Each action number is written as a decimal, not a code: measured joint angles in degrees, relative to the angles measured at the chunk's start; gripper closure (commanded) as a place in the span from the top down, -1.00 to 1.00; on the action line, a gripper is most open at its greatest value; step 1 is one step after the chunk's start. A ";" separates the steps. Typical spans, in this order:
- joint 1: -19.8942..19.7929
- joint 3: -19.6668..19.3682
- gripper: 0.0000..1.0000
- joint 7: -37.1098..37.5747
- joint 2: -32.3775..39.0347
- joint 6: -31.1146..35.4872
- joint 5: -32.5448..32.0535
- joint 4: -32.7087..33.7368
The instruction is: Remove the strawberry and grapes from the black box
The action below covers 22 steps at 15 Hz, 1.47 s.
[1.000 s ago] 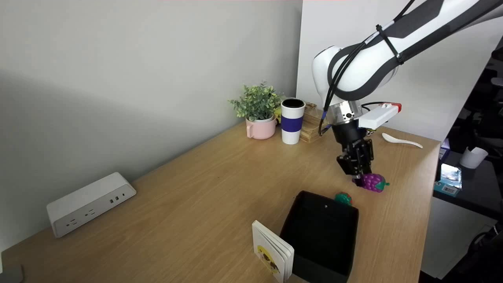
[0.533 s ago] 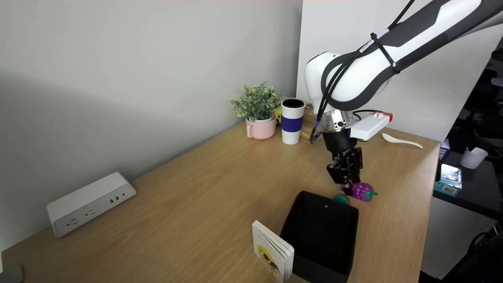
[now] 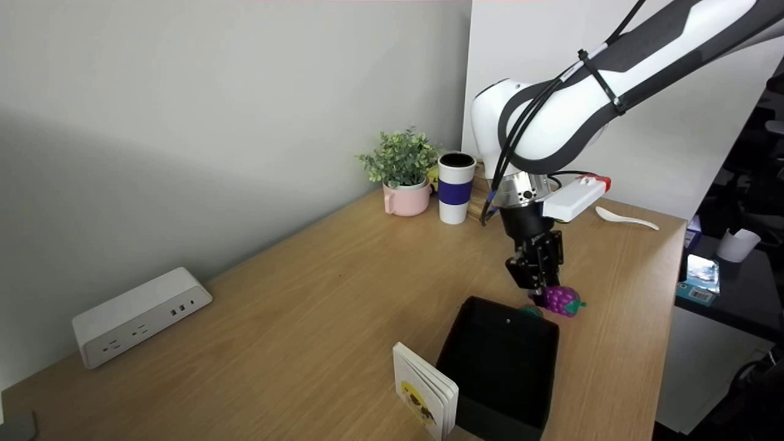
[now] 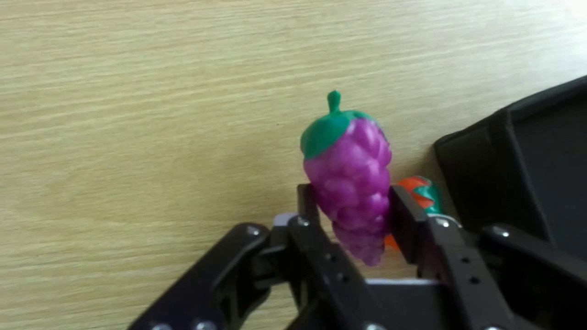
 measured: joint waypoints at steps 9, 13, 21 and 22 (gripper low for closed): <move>0.17 0.00 1.00 0.29 0.00 0.02 -0.01 0.19; 0.53 0.00 1.00 0.30 -0.11 0.04 -0.09 0.37; 5.91 0.04 1.00 7.07 -9.87 0.21 -7.62 -3.73; 7.08 0.14 1.00 8.31 -12.03 -0.06 -8.63 -4.81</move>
